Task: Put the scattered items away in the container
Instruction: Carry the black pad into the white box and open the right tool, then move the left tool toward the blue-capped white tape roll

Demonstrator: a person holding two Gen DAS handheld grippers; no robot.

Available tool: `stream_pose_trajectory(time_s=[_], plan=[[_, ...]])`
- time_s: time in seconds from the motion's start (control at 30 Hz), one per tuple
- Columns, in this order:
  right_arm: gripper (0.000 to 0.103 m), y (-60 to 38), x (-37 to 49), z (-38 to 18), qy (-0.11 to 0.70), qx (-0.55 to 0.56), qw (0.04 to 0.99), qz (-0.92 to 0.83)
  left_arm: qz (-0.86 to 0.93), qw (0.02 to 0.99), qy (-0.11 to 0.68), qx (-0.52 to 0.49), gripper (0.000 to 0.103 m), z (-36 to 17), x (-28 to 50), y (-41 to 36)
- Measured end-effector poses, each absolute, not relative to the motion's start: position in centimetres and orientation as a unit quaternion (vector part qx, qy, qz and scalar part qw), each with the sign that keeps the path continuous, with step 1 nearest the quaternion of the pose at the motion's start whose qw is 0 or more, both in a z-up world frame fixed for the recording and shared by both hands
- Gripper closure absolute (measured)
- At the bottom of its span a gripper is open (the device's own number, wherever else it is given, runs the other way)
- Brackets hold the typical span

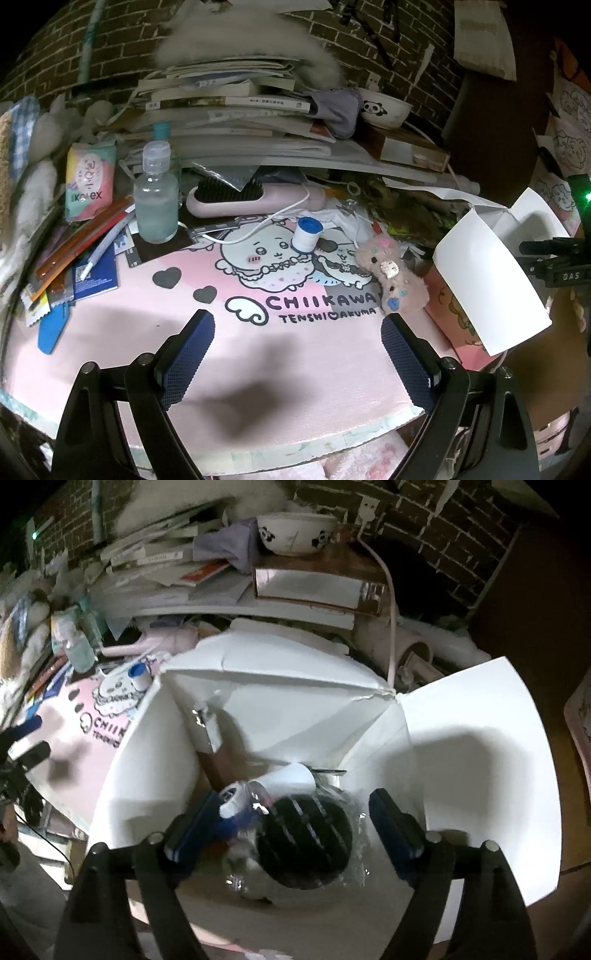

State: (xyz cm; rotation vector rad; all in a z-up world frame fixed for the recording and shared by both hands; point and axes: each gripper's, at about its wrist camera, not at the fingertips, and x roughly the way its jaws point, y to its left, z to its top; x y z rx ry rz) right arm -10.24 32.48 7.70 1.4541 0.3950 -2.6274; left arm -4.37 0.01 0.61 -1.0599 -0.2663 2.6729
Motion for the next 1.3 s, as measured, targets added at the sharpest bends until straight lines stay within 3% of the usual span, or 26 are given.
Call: stream_pose_trajectory(time_s=[0.2, 0.47, 1.0, 1.07, 1.13, 1.3], plan=[[0.018, 30.8, -9.1, 8.8, 0.121, 0.444, 0.073, -0.885, 0.920, 0.125, -0.093, -0.359, 0.013, 0.7, -4.4, -0.2], [0.015, 26.5, -6.8, 10.0, 0.085, 0.386, 0.165, -0.904, 0.923, 0.123, -0.100, -0.352, 0.013, 0.4, -4.4, -1.3], [0.015, 16.3, -3.5, 5.0, 0.074, 0.363, 0.328, -0.869, 0.924, 0.131, -0.096, -0.346, 0.014, -0.7, -7.3, -3.1], [0.015, 15.9, -3.5, 4.0, 0.063, 0.374, 0.340, -0.860, 0.920, 0.144, -0.094, -0.351, 0.019, -0.8, -8.3, -2.8], [0.015, 15.6, -3.3, 3.0, 0.055, 0.383, 0.349, -0.854, 0.914, 0.159, -0.088, -0.363, 0.036, -1.0, -9.6, -2.2], [0.015, 15.5, -2.9, 0.7, 0.045, 0.398, 0.351, -0.846, 0.904, 0.177, -0.072, -0.381, 0.039, -1.2, -12.4, -0.5]])
